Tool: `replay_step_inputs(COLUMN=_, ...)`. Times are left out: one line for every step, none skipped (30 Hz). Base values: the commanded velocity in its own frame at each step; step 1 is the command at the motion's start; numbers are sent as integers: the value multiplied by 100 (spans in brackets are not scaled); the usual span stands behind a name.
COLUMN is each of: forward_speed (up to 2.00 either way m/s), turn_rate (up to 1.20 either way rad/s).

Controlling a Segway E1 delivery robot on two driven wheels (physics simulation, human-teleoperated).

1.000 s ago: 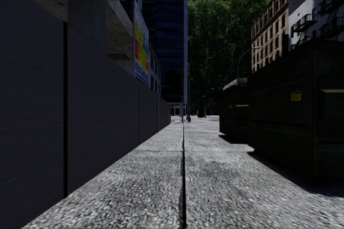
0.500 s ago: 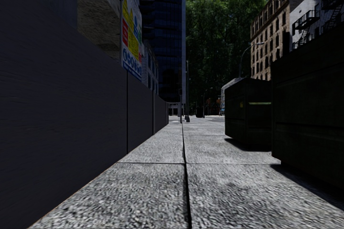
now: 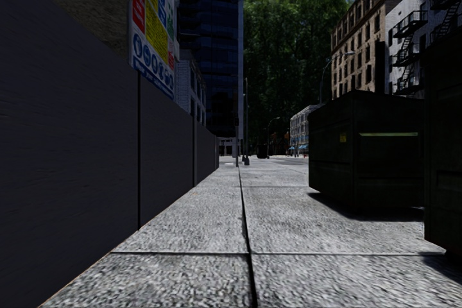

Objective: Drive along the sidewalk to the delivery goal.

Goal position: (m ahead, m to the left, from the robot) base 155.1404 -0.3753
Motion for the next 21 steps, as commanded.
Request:
replay_step_inputs(forward_speed=200, turn_rate=0)
replay_step_inputs(forward_speed=200, turn_rate=0)
replay_step_inputs(forward_speed=200, turn_rate=0)
replay_step_inputs(forward_speed=200, turn_rate=0)
replay_step_inputs(forward_speed=200, turn_rate=0)
replay_step_inputs(forward_speed=200, turn_rate=0)
replay_step_inputs(forward_speed=200, turn_rate=0)
replay_step_inputs(forward_speed=200, turn_rate=0)
replay_step_inputs(forward_speed=200, turn_rate=0)
replay_step_inputs(forward_speed=200, turn_rate=0)
replay_step_inputs(forward_speed=200, turn_rate=0)
replay_step_inputs(forward_speed=200, turn_rate=0)
replay_step_inputs(forward_speed=200, turn_rate=-2)
replay_step_inputs(forward_speed=200, turn_rate=-11)
replay_step_inputs(forward_speed=200, turn_rate=-15)
replay_step_inputs(forward_speed=200, turn_rate=-15)
replay_step_inputs(forward_speed=200, turn_rate=-19)
replay_step_inputs(forward_speed=200, turn_rate=-21)
replay_step_inputs(forward_speed=200, turn_rate=-21)
replay_step_inputs(forward_speed=200, turn_rate=-21)
replay_step_inputs(forward_speed=200, turn_rate=-22)
